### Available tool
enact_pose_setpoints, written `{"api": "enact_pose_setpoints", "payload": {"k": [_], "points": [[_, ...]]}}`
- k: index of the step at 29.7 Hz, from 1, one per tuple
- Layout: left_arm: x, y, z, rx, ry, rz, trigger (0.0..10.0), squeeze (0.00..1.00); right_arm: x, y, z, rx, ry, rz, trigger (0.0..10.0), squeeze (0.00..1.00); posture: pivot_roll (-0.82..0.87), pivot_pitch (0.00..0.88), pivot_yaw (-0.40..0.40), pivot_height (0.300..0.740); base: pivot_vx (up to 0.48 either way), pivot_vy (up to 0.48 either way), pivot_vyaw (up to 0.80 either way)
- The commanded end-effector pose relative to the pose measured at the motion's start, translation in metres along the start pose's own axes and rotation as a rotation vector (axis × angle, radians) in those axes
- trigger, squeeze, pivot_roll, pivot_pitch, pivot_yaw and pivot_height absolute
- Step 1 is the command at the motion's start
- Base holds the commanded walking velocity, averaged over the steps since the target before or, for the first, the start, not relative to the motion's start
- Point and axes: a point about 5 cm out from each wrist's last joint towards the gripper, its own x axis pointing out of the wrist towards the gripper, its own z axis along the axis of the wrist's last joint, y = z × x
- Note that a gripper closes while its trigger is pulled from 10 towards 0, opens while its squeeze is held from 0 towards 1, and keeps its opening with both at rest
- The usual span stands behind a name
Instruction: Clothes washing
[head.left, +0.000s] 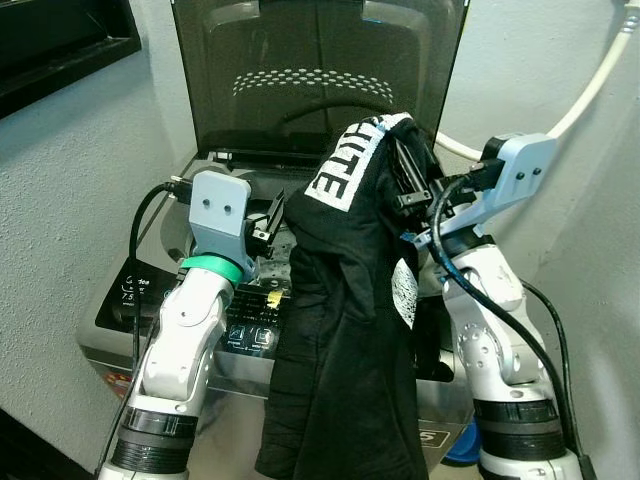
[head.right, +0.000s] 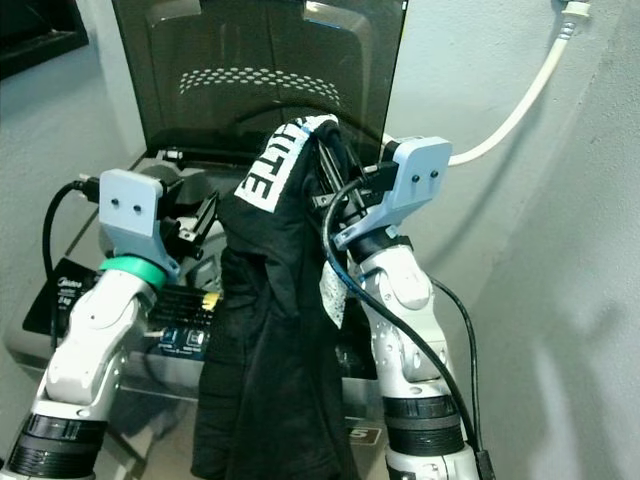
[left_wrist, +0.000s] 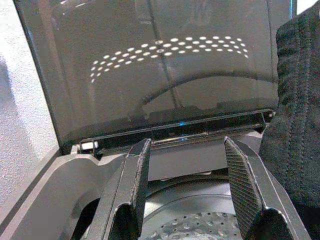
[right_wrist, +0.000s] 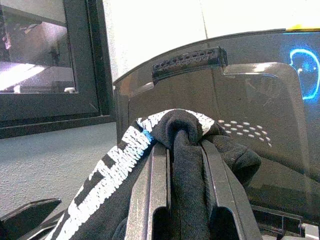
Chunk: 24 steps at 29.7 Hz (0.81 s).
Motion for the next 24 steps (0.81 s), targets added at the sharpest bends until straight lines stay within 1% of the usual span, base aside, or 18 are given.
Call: {"api": "enact_pose_setpoints", "payload": {"k": [1, 6, 9, 13, 16, 24], "points": [[-0.0008, 0.0015, 0.0013, 0.000, 0.002, 0.007, 10.0, 0.00, 0.0019, -0.0008, 0.0058, -0.001, -0.025, -0.008, 10.0, 0.00, 0.04, 0.001, 0.046, 0.740, 0.000, 0.000, 0.00], [-0.0010, 0.0004, 0.0015, -0.002, 0.000, 0.004, 10.0, 0.00, 0.0004, -0.0016, 0.0042, -0.001, -0.018, -0.016, 10.0, 0.00, 0.04, 0.004, 0.048, 0.740, 0.000, 0.000, 0.00], [-0.0004, -0.0002, 0.0012, 0.016, 0.003, 0.005, 10.0, 0.00, 0.0002, -0.0019, 0.0039, -0.002, -0.017, -0.018, 10.0, 0.00, 0.04, 0.004, 0.048, 0.740, 0.000, 0.000, 0.00], [0.0002, -0.0008, 0.0014, 0.031, -0.005, 0.003, 10.0, 0.00, 0.0002, -0.0023, 0.0037, -0.002, -0.016, -0.023, 10.0, 0.00, 0.04, 0.004, 0.050, 0.740, 0.000, -0.476, 0.00], [0.0000, -0.0010, 0.0012, 0.043, -0.003, -0.003, 10.0, 0.00, -0.0002, -0.0025, 0.0036, -0.002, -0.016, -0.026, 10.0, 0.00, 0.04, 0.004, 0.050, 0.740, 0.000, -0.278, 0.00], [-0.0001, -0.0019, 0.0008, 0.030, -0.001, -0.008, 10.0, 0.00, -0.0004, -0.0026, 0.0026, 0.000, -0.014, -0.030, 10.0, 0.00, 0.04, 0.006, 0.052, 0.740, 0.000, 0.000, 0.00]]}}
